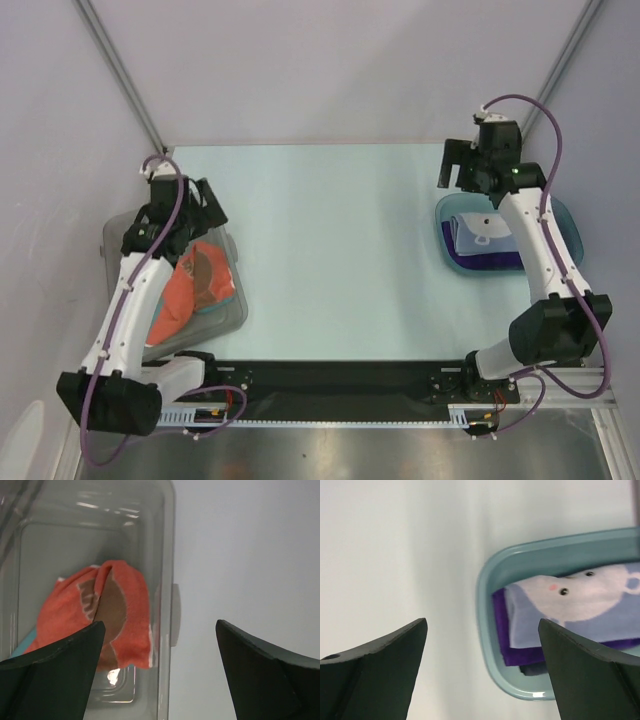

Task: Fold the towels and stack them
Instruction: Grab crumpled towel, then move the towel to the center of the board, then flatten out the crumpled towel

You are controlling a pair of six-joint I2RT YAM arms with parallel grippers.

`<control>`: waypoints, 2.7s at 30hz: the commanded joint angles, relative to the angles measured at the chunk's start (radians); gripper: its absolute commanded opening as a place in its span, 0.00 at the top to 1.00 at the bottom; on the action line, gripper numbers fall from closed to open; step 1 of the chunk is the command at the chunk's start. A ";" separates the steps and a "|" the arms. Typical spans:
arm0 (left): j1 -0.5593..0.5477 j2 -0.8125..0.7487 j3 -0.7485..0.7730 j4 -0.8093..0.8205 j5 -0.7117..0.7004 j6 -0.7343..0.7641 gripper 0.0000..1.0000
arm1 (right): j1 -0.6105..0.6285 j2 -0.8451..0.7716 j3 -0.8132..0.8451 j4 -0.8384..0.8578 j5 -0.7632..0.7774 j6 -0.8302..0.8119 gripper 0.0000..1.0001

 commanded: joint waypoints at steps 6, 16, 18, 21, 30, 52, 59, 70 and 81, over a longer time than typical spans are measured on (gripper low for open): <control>0.130 0.079 -0.223 0.025 -0.036 -0.196 0.06 | 0.182 -0.038 -0.083 0.095 -0.063 0.020 0.00; 0.241 0.519 -0.241 0.096 0.039 -0.204 0.81 | 0.237 -0.004 -0.119 0.106 -0.013 0.002 0.00; 0.244 0.464 -0.237 0.093 0.024 -0.194 0.99 | 0.240 -0.010 -0.122 0.102 -0.005 -0.006 0.00; 0.243 0.320 -0.069 0.027 0.016 -0.132 1.00 | 0.245 -0.028 -0.119 0.105 -0.008 -0.005 0.00; 0.093 -0.025 0.116 0.620 0.908 -0.167 0.75 | 0.259 -0.163 -0.212 0.265 -0.154 0.063 0.00; -0.273 0.168 -0.352 0.492 0.605 -0.069 0.33 | 0.301 -0.098 -0.396 0.323 -0.203 0.181 0.03; -0.192 0.358 -0.136 0.427 0.619 0.004 0.33 | 0.332 0.204 -0.226 0.469 -0.220 0.256 0.21; -0.179 0.847 0.355 0.287 0.481 0.048 0.34 | 0.326 0.676 0.223 0.425 -0.048 0.149 0.52; -0.187 1.053 0.521 0.335 0.527 -0.011 0.37 | 0.328 0.820 0.302 0.382 0.073 0.133 0.57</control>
